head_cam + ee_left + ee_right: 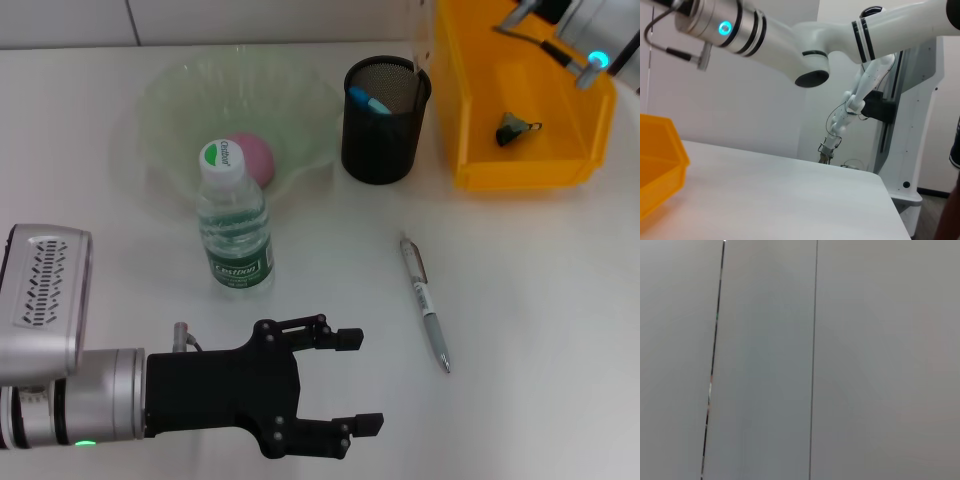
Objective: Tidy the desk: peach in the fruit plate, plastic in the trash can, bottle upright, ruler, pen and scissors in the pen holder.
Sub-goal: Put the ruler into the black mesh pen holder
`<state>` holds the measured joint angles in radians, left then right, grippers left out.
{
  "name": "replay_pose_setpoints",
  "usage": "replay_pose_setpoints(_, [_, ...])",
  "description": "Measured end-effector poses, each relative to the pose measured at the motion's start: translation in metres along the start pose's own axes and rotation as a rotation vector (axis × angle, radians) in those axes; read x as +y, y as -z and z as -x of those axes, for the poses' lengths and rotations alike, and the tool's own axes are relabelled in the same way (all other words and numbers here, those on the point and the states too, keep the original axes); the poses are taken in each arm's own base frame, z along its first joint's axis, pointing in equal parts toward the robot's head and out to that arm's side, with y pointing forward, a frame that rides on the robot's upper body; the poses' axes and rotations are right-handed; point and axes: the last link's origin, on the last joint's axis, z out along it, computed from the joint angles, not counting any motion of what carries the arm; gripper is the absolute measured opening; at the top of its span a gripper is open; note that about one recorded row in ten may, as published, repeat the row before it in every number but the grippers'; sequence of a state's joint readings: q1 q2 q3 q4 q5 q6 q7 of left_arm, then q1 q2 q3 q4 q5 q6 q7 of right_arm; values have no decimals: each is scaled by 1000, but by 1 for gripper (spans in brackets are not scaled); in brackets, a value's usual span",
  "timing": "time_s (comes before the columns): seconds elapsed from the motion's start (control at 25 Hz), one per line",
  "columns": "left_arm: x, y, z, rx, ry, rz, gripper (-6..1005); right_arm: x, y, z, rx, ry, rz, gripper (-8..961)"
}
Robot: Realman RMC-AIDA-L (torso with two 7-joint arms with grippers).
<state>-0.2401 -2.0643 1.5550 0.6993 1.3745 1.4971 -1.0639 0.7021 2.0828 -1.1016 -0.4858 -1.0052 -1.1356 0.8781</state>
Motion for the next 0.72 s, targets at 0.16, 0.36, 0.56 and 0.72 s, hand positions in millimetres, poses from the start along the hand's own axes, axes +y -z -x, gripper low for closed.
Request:
replay_pose_setpoints(0.16, [0,-1,-1,0,-4,4,813,3,-4,-8,4,16,-14,407])
replay_pose_setpoints(0.36, [-1,-4,-3,1,-27,12,813,6,-6,-16,1,7,-42,411])
replay_pose_setpoints(0.56, [-2,-4,-3,4,-36,11,813,9,-5,-18,0,21,-37,416])
replay_pose_setpoints(0.72, [-1,-3,-3,9,-34,8,813,13,0,-18,-23,31,-17,419])
